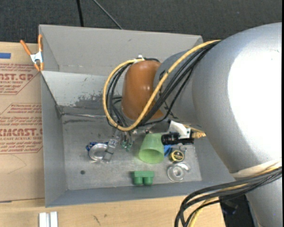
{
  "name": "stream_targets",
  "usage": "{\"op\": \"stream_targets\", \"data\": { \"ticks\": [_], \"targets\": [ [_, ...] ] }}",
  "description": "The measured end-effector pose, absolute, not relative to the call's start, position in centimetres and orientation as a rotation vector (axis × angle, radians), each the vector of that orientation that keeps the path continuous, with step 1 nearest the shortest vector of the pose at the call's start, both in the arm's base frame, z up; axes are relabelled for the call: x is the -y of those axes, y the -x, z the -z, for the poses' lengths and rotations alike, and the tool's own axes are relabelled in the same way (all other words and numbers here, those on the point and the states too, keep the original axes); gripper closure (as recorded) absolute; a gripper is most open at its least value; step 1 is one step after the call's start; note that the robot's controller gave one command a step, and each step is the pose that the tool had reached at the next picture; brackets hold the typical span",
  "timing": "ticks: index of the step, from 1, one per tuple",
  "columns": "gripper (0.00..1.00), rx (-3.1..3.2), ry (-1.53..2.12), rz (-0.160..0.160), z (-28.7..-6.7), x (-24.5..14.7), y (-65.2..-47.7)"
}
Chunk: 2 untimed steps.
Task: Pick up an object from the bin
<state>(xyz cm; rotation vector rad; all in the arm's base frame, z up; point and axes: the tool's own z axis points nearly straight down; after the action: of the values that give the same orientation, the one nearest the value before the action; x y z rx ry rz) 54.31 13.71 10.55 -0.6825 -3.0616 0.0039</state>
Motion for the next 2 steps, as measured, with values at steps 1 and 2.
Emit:
{"op": "stream_targets", "data": {
  "ticks": [1,2],
  "targets": [
    [0.00,3.043,0.771,-0.004,-6.73,-13.43,-53.54],
    [1.00,3.046,0.771,-0.001,-6.95,-13.46,-53.67]
  ]
}}
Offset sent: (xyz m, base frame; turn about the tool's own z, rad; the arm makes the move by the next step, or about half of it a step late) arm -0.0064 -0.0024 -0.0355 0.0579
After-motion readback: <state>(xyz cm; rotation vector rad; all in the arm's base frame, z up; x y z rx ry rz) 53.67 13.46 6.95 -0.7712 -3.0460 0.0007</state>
